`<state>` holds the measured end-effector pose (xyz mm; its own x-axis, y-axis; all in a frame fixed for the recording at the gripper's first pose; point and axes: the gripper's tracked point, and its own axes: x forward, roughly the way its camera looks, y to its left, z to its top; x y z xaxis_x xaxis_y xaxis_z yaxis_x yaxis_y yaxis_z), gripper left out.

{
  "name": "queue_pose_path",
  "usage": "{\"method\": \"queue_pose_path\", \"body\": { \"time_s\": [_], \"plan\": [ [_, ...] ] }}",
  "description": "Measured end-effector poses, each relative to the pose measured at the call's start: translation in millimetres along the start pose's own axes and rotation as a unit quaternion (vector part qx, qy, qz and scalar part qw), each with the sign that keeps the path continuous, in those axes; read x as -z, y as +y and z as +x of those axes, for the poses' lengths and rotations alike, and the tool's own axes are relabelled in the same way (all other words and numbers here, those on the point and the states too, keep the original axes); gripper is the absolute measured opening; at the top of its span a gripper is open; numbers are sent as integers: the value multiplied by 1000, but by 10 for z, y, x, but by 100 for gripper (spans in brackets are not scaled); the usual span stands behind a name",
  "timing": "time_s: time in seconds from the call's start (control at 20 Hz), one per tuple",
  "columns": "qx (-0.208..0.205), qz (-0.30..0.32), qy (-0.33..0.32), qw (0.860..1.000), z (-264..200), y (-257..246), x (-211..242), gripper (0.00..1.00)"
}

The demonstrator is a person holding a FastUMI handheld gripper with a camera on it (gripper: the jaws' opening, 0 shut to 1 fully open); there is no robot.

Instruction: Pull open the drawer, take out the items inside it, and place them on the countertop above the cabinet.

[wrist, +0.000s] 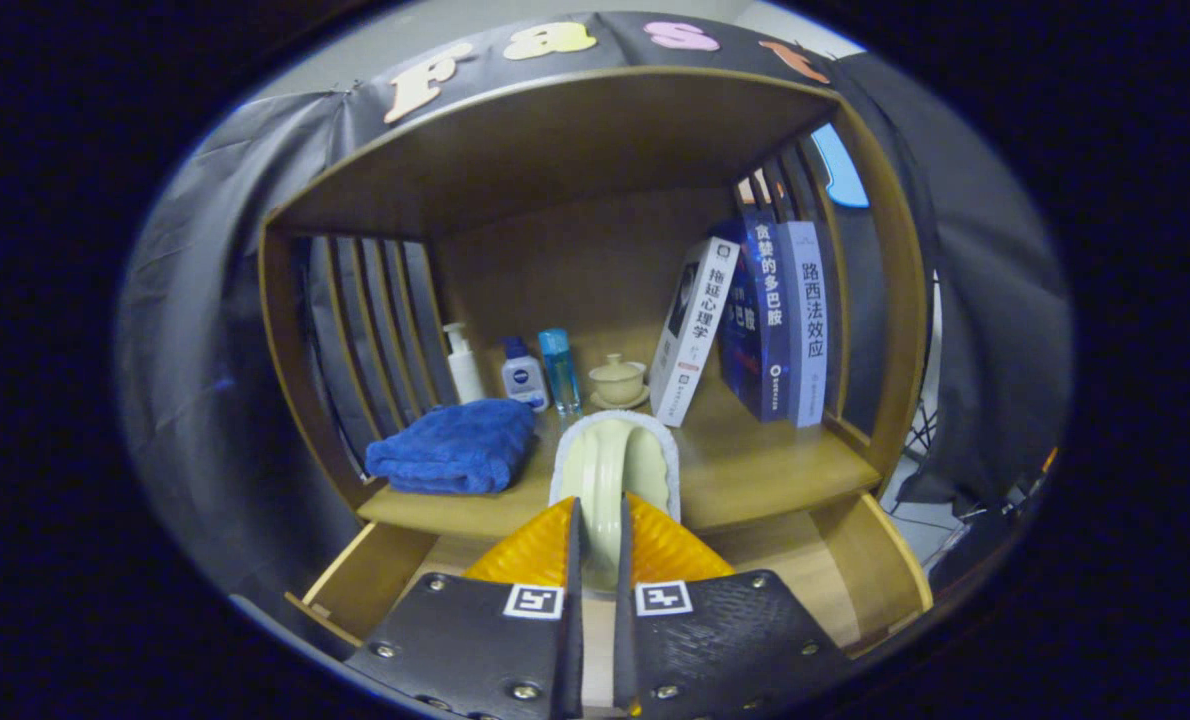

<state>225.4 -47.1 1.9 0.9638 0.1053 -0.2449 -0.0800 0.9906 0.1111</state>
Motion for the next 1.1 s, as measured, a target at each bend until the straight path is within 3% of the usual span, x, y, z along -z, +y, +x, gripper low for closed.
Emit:
{"method": "queue_pose_path", "body": {
  "time_s": [0.25,0.55,1.1],
  "plan": [
    [16,-1,25,1000,521,108,148,12],
    [24,62,-4,998,937,179,80,12],
    [68,27,-70,995,1320,150,-55,12]
  ]
}}
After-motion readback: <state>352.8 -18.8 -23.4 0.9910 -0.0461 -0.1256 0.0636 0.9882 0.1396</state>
